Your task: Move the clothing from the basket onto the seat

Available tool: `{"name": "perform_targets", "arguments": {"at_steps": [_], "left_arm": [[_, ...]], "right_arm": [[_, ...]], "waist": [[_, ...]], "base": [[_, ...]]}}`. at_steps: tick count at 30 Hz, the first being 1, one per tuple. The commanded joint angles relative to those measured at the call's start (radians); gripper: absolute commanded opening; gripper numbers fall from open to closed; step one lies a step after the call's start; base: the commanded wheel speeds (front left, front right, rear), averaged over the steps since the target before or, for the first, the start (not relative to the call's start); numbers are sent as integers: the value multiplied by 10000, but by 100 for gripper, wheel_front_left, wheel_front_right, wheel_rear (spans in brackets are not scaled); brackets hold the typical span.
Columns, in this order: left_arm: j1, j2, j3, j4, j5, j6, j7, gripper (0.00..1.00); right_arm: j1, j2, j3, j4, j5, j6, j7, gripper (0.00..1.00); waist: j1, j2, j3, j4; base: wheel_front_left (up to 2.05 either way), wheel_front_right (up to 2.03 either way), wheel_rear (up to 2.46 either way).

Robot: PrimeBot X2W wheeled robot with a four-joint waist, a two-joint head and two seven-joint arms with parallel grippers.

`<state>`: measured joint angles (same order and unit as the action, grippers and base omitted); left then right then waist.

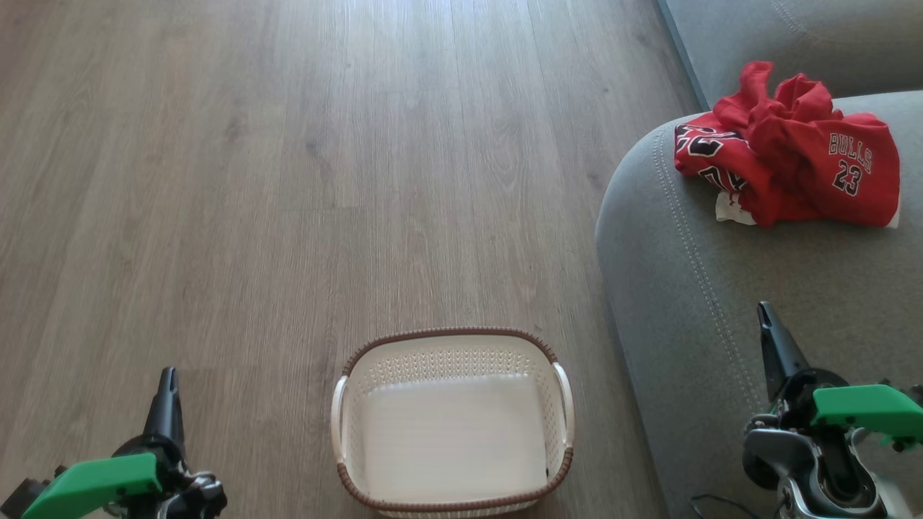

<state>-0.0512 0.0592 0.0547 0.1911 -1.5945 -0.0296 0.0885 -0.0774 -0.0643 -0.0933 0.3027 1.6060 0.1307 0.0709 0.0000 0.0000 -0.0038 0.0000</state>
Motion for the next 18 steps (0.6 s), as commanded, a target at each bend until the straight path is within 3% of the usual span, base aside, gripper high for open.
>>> {"name": "perform_targets", "arguments": {"at_steps": [1,18], "left_arm": [[-497,8,487,-370,-237,-146,128,0],[-500,-2,501,-371,-235,-148,140,0]], "right_arm": [[-524,-163,157,-415,340,0,135,0],[-516,-252,276,-426,456,0,43,0]], "waist": [[0,0,8,-4],[0,0,8,-5]], "base": [[0,0,0],[0,0,0]]}}
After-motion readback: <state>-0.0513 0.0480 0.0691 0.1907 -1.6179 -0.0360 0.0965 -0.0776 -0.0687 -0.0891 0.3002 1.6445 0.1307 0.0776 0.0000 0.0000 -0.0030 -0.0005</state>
